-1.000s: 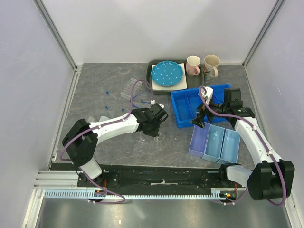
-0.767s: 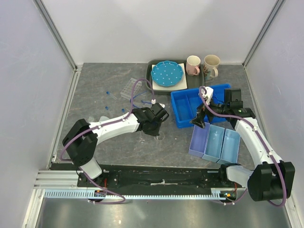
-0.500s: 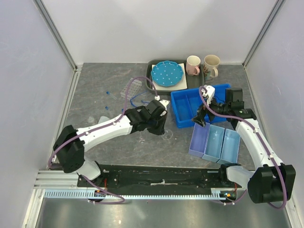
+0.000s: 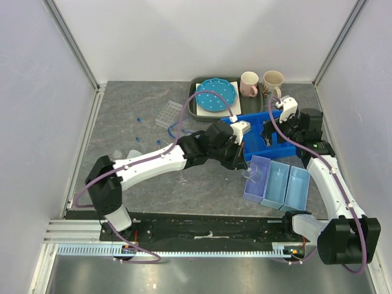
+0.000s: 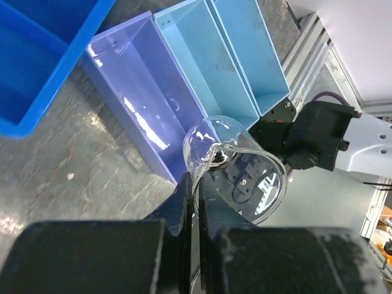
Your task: Organize the chemistry lab equipment
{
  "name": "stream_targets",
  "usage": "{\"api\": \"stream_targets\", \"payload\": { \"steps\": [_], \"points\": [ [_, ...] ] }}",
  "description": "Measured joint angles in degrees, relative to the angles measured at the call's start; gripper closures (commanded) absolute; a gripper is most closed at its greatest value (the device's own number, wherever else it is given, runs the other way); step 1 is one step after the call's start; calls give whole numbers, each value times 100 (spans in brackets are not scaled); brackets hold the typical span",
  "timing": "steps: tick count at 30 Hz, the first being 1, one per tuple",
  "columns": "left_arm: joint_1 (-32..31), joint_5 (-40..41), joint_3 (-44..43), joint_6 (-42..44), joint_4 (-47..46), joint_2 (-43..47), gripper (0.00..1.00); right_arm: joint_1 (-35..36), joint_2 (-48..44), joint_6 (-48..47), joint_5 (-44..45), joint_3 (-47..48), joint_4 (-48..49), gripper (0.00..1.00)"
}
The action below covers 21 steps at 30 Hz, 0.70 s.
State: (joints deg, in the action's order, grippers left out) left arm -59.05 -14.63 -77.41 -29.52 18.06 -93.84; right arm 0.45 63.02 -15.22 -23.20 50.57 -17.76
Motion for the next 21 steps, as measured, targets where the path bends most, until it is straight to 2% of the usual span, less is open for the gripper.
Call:
{"api": "stream_targets", "payload": {
  "steps": [8, 21],
  "points": [
    [-111, -22, -844, 0, 81, -1257, 98, -9, -11, 426, 732, -31, 269, 2],
    [-367, 693, -2249, 168, 1373, -2297, 98, -63, -11, 496, 1008, -33, 358, 2]
  ]
}}
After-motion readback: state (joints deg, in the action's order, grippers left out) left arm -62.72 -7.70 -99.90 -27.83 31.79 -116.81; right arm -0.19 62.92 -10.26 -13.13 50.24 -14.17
